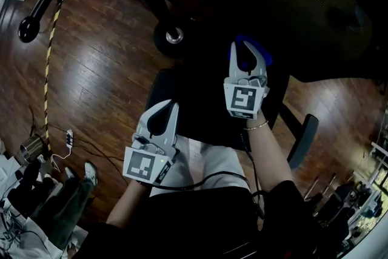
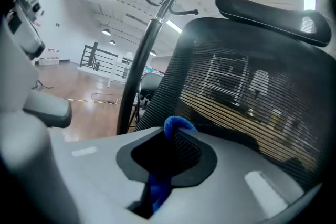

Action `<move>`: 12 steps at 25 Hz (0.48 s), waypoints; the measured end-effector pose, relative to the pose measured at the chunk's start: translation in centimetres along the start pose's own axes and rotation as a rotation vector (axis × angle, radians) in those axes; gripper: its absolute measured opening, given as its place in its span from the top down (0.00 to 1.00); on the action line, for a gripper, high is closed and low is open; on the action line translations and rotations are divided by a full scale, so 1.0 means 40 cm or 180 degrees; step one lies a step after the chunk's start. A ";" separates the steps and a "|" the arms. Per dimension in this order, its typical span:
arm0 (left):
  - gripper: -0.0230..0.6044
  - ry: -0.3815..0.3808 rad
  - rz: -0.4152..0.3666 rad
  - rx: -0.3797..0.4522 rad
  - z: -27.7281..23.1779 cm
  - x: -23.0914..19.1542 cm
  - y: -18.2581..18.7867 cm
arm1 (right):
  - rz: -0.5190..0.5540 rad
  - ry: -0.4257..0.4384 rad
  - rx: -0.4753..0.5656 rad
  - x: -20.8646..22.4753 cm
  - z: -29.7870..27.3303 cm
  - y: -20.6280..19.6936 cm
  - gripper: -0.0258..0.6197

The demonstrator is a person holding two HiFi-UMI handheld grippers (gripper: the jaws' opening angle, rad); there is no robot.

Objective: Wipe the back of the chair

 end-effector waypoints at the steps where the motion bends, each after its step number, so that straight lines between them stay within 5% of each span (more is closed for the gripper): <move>1: 0.95 -0.0014 0.0009 0.0062 0.006 -0.006 0.007 | -0.0002 0.0034 0.0002 -0.019 -0.012 0.006 0.91; 12: 0.95 -0.0098 0.0055 0.0016 0.033 -0.026 0.034 | 0.0091 0.0499 -0.0014 -0.158 -0.075 0.047 0.91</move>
Point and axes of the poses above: the fingertips, and each gripper's own axes: z backward along the fingers, x to its right, y out of its top, the point moved 5 cm from there along z, backward along the fingers, and after that the axes turned 13 degrees about -z, right-handed, at the moved point
